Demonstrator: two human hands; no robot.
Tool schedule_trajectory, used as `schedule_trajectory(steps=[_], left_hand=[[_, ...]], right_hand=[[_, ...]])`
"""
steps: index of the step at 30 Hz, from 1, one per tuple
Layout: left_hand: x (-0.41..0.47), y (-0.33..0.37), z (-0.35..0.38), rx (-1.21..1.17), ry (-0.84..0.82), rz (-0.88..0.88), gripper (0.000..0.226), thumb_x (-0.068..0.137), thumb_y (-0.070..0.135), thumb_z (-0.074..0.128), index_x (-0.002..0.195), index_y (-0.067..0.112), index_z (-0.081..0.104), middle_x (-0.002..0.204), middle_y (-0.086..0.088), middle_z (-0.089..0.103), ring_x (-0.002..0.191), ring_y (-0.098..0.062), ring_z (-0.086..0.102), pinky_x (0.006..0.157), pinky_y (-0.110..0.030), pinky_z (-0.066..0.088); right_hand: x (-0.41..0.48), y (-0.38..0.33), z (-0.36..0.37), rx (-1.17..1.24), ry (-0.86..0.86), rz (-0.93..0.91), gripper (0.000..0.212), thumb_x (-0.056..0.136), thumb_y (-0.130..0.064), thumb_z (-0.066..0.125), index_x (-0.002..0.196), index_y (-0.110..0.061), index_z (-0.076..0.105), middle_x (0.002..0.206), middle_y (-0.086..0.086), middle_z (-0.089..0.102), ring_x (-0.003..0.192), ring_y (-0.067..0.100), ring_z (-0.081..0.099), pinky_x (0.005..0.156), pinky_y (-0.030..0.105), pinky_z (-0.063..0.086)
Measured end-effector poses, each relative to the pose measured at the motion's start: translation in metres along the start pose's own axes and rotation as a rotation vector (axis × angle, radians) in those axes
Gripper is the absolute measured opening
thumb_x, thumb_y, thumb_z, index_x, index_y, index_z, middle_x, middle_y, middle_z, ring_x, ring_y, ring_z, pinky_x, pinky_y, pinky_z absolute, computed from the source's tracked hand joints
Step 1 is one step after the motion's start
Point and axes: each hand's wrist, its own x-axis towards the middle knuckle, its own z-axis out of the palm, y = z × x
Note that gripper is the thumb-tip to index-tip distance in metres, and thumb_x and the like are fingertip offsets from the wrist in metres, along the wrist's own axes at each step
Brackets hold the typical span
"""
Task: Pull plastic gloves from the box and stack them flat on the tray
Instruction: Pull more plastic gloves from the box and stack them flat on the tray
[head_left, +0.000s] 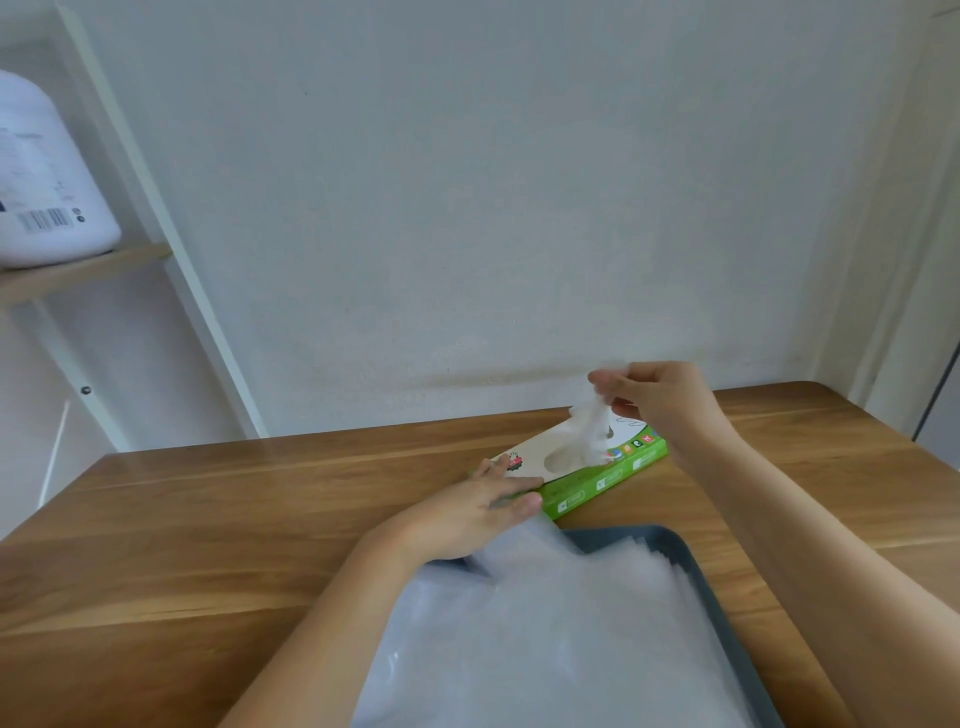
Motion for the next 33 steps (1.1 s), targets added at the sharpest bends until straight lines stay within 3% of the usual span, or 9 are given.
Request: schedule_trajectory(steps=[2,5,10,17,21,24,28,31,33], left_hand=[[0.001,0.001,-0.001,-0.022,0.026,0.000,0.048,0.099,0.046,0.040,0.146,0.034,0.038,0.159,0.010,0.016,0.148,-0.008,0.000,0.115,-0.024,0.005],[0.005,0.010,-0.012,-0.005,0.204,-0.016,0.052,0.094,0.045,0.054,0.141,0.024,0.047,0.146,0.011,0.044,0.136,-0.005,0.037,0.102,-0.015,0.027],[0.024,0.048,-0.025,-0.062,0.377,0.029,0.051,0.086,0.039,0.069,0.133,0.026,0.054,0.134,0.010,0.055,0.123,-0.007,0.051,0.103,-0.029,0.043],[0.042,0.074,0.001,0.093,0.078,0.037,0.042,0.094,0.048,0.054,0.134,0.034,0.055,0.128,0.005,0.063,0.118,-0.015,0.056,0.100,-0.030,0.042],[0.041,0.075,0.009,0.115,0.117,0.072,0.053,0.097,0.048,0.049,0.147,0.038,0.035,0.151,-0.002,0.041,0.140,-0.021,0.035,0.109,-0.026,0.029],[0.041,0.074,0.010,0.069,0.187,0.088,0.058,0.094,0.053,0.051,0.147,0.046,0.029,0.151,-0.004,0.041,0.140,-0.019,0.034,0.102,-0.022,0.029],[0.045,0.070,0.017,0.141,0.111,0.051,0.057,0.092,0.061,0.047,0.144,0.041,0.038,0.156,0.001,0.032,0.144,-0.014,0.026,0.114,-0.029,0.025],[0.048,0.075,0.020,0.065,0.215,0.034,0.056,0.092,0.056,0.051,0.137,0.025,0.039,0.133,0.003,0.054,0.118,-0.016,0.053,0.085,-0.024,0.039],[0.047,0.078,0.019,0.023,0.299,0.038,0.058,0.090,0.057,0.055,0.131,0.021,0.036,0.111,0.004,0.057,0.097,-0.017,0.057,0.069,-0.024,0.039]], right_hand=[[0.001,-0.003,-0.002,-0.060,-0.004,-0.013,0.023,0.089,-0.017,0.065,0.075,-0.001,0.072,0.078,0.008,0.071,0.073,0.018,0.060,0.079,0.032,0.053],[0.001,-0.007,-0.005,-0.094,-0.040,-0.039,0.023,0.094,-0.009,0.057,0.075,-0.006,0.071,0.076,0.005,0.072,0.075,0.019,0.065,0.076,0.029,0.054],[-0.001,-0.006,-0.002,-0.047,-0.069,-0.055,0.015,0.094,-0.008,0.057,0.085,-0.005,0.070,0.070,0.005,0.072,0.066,0.013,0.069,0.068,0.021,0.056],[0.006,0.007,-0.009,-0.275,0.080,-0.045,0.027,0.092,-0.005,0.047,0.075,-0.013,0.065,0.064,0.001,0.070,0.065,0.021,0.069,0.073,0.041,0.058],[0.005,0.007,-0.014,-0.357,0.157,-0.085,0.025,0.093,-0.004,0.042,0.079,-0.009,0.063,0.059,-0.004,0.064,0.057,0.012,0.062,0.058,0.024,0.050],[0.007,0.008,-0.015,-0.325,0.166,-0.062,0.026,0.092,-0.002,0.037,0.080,-0.010,0.059,0.061,-0.001,0.066,0.062,0.016,0.064,0.070,0.035,0.055],[0.005,0.005,-0.012,-0.276,0.136,-0.039,0.023,0.093,-0.004,0.033,0.090,-0.009,0.056,0.063,0.002,0.068,0.064,0.020,0.066,0.077,0.042,0.056],[0.003,0.001,-0.011,-0.254,0.129,-0.060,0.022,0.094,-0.005,0.031,0.091,-0.009,0.052,0.064,0.003,0.069,0.068,0.022,0.066,0.077,0.045,0.055],[0.001,-0.001,-0.012,-0.267,0.136,-0.063,0.021,0.093,-0.003,0.029,0.091,-0.010,0.049,0.064,0.003,0.069,0.070,0.023,0.066,0.078,0.045,0.054]])
